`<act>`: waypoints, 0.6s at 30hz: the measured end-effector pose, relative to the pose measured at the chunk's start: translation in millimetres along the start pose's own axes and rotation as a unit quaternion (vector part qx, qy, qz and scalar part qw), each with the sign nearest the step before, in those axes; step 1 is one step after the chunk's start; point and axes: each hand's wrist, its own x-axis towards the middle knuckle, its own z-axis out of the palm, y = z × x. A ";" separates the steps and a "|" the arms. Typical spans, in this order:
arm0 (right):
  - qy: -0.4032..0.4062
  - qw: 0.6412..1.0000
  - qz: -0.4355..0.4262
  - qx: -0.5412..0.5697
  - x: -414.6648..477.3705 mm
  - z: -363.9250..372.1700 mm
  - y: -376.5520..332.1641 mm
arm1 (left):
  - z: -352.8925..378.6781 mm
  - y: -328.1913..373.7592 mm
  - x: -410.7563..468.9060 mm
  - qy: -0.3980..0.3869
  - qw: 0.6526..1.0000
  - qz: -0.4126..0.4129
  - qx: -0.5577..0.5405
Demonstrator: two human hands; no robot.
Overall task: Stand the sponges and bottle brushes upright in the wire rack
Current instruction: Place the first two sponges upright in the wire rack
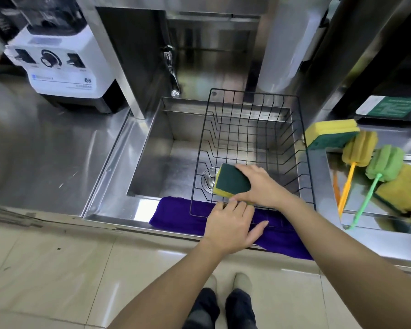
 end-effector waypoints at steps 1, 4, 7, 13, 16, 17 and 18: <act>-0.007 1.000 0.000 0.014 1.7 4.0 -0.4 | 0.1 -0.2 0.1 -0.001 1.000 0.001 -0.001; -0.025 0.998 -0.009 0.061 6.3 9.7 1.9 | -0.6 -0.6 0.8 -0.002 1.000 0.010 -0.005; -0.040 0.994 -0.004 0.105 8.8 0.9 5.8 | -2.2 0.2 1.8 0.002 1.000 0.016 0.004; -0.082 0.990 -0.027 0.108 20.0 -16.8 3.6 | -5.3 -0.3 3.5 -0.014 0.999 0.031 0.012; -0.116 0.986 -0.021 0.119 25.2 -23.2 2.6 | -5.6 0.5 3.4 -0.020 0.999 0.032 0.011; -0.121 0.985 -0.016 0.121 25.9 -22.6 2.4 | -5.6 0.7 3.4 -0.020 0.999 0.032 0.010; -0.120 0.985 -0.012 0.126 26.4 -20.9 2.8 | -5.6 0.5 3.3 -0.020 0.999 0.031 0.011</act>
